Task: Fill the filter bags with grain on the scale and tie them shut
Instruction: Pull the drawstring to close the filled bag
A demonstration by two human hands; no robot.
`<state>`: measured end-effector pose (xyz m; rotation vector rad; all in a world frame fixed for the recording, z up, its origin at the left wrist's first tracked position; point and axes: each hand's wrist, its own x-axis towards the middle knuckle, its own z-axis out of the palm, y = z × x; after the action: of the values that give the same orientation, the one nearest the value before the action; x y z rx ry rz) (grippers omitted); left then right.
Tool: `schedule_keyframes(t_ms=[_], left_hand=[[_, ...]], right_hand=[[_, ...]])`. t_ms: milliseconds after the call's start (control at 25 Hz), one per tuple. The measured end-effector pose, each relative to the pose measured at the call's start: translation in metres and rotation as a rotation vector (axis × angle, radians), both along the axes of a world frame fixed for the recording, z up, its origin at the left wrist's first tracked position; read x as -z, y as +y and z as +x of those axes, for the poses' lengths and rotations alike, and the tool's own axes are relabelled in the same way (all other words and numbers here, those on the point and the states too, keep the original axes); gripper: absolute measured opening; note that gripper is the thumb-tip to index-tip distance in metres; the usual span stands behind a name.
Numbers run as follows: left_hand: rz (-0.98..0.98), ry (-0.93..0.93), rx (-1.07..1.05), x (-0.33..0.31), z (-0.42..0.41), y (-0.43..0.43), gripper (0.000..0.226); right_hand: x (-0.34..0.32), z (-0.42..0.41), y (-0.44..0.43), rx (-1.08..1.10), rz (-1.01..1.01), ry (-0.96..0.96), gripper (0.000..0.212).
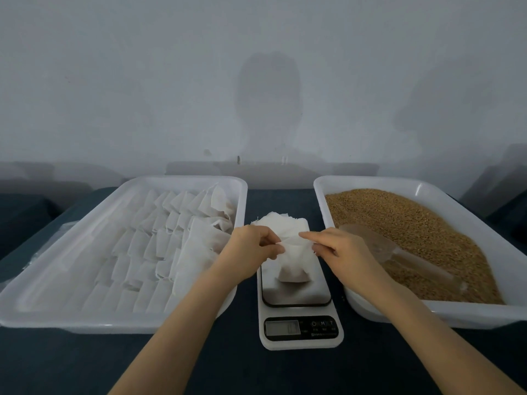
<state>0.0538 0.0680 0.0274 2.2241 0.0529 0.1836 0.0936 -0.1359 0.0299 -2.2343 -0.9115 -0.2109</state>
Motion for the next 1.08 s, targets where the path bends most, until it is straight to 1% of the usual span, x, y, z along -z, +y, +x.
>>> schedule_keyframes(t_ms=[200, 440, 1080], left_hand=[[0.048, -0.022, -0.004, 0.003, -0.002, -0.002, 0.006], [0.051, -0.012, -0.004, 0.003, -0.002, -0.002, 0.013], [0.110, -0.018, 0.010, 0.004, -0.001, -0.002, 0.015]], right_hand=[[0.005, 0.002, -0.004, 0.029, 0.068, -0.022, 0.037], [0.010, 0.004, -0.003, 0.048, 0.065, -0.009, 0.042], [0.012, 0.004, -0.003, 0.050, 0.053, -0.022, 0.043]])
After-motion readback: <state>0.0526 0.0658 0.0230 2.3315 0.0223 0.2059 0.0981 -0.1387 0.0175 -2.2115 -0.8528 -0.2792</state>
